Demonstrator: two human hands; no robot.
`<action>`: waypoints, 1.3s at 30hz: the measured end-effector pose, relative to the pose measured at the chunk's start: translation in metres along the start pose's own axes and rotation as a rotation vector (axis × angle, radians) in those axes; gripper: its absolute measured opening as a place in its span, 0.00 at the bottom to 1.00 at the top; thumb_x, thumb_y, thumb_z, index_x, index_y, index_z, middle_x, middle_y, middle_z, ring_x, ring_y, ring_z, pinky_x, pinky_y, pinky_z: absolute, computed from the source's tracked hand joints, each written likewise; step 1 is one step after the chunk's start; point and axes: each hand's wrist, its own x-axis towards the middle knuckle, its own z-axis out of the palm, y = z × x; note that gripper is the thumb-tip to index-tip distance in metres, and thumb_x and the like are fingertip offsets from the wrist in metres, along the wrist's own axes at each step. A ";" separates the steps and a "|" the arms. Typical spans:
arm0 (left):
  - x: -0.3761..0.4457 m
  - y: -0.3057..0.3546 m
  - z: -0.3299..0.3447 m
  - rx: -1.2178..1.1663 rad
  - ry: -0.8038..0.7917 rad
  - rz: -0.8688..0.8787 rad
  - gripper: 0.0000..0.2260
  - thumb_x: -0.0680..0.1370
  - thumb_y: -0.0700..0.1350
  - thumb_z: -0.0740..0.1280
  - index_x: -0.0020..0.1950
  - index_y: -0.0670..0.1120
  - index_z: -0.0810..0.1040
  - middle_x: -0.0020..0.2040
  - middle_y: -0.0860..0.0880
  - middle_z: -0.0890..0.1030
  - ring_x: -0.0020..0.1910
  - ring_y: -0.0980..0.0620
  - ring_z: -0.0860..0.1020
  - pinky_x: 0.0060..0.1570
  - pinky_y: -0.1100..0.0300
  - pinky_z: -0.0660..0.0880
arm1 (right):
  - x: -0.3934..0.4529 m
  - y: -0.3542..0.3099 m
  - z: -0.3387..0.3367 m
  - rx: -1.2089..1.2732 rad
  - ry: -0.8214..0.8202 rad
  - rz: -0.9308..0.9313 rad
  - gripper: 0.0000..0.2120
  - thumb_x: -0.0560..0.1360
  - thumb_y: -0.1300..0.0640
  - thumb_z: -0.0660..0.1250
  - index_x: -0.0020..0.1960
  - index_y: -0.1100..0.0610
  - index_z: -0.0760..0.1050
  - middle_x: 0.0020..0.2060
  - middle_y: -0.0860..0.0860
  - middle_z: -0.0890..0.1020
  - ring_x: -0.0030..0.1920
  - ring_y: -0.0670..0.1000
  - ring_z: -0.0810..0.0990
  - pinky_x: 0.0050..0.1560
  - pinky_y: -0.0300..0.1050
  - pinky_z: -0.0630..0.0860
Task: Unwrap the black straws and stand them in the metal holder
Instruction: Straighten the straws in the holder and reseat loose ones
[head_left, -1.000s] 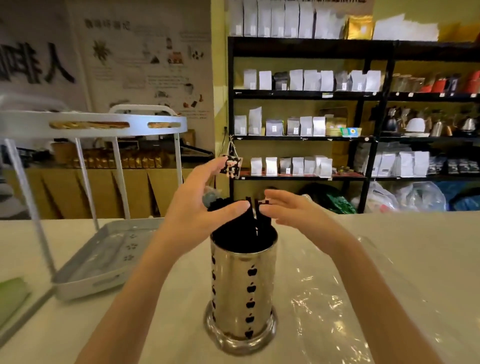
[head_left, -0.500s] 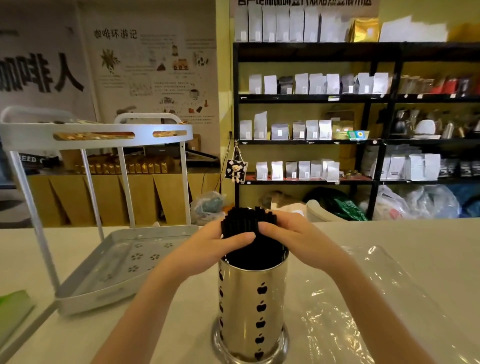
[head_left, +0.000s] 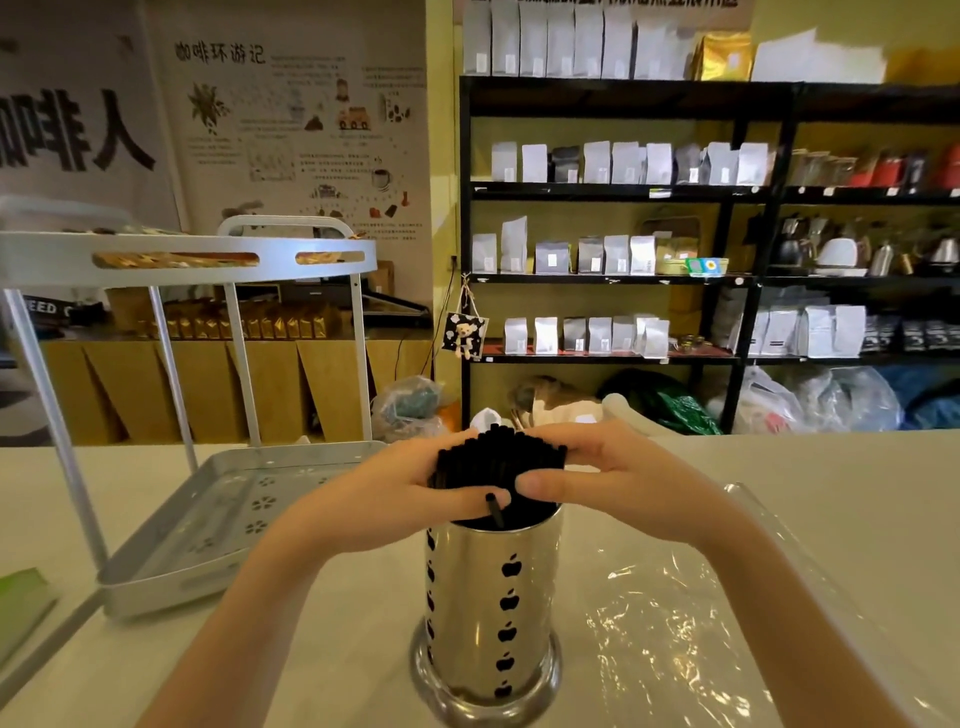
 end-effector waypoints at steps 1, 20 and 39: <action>-0.002 0.000 -0.001 0.023 -0.016 -0.007 0.13 0.72 0.50 0.64 0.56 0.60 0.73 0.55 0.56 0.79 0.53 0.65 0.75 0.48 0.75 0.72 | -0.002 -0.002 -0.001 -0.001 -0.025 0.006 0.12 0.73 0.55 0.67 0.55 0.45 0.77 0.50 0.45 0.83 0.53 0.39 0.79 0.56 0.33 0.73; -0.017 0.012 -0.009 0.261 0.107 -0.042 0.25 0.69 0.49 0.71 0.64 0.59 0.68 0.60 0.60 0.76 0.60 0.62 0.73 0.59 0.69 0.68 | -0.011 -0.023 0.011 -0.415 0.290 -0.211 0.14 0.66 0.54 0.74 0.51 0.46 0.80 0.48 0.39 0.80 0.53 0.38 0.75 0.53 0.30 0.69; -0.019 0.019 -0.005 0.199 0.075 0.030 0.19 0.70 0.49 0.69 0.59 0.60 0.72 0.55 0.56 0.80 0.54 0.61 0.77 0.55 0.65 0.75 | -0.010 -0.029 0.022 -0.377 0.394 -0.363 0.10 0.67 0.47 0.64 0.44 0.49 0.81 0.41 0.40 0.82 0.50 0.41 0.77 0.49 0.34 0.76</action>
